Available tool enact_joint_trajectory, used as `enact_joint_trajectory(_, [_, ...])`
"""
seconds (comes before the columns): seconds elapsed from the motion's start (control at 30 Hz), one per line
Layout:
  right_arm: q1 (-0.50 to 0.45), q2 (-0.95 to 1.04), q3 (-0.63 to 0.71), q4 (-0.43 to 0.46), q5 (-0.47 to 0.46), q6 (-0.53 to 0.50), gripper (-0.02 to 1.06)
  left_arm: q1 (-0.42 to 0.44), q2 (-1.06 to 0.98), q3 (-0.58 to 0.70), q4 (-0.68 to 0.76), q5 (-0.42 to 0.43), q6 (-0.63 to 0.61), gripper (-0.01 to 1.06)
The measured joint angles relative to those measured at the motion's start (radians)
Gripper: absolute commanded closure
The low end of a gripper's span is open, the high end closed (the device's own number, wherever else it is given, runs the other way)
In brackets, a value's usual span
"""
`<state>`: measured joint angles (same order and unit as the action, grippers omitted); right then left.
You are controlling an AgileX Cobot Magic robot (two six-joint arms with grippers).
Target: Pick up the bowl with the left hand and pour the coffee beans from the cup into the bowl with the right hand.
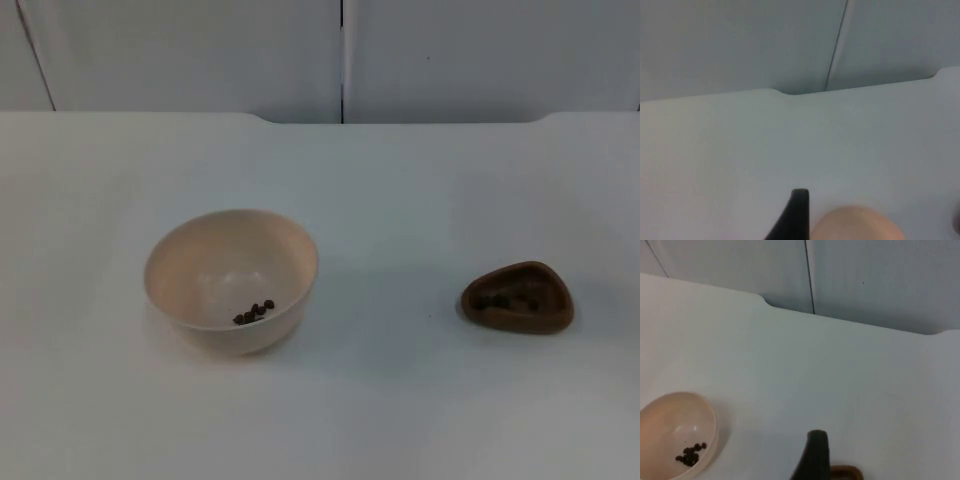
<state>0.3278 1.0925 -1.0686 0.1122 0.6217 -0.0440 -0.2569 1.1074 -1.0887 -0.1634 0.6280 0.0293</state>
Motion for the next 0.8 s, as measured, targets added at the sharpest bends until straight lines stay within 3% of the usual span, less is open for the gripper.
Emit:
enact_joint_trajectory(0.3, [0.000,-0.134,0.042,0.000,0.062,-0.004,0.34,0.000,-0.128,0.091,-0.004,0.018,0.022,0.18])
enact_joint_trajectory(0.8, [0.000,-0.524,0.343,0.000,0.064,-0.004,0.34,0.000,-0.508,0.355,-0.018,0.049,0.023,0.18])
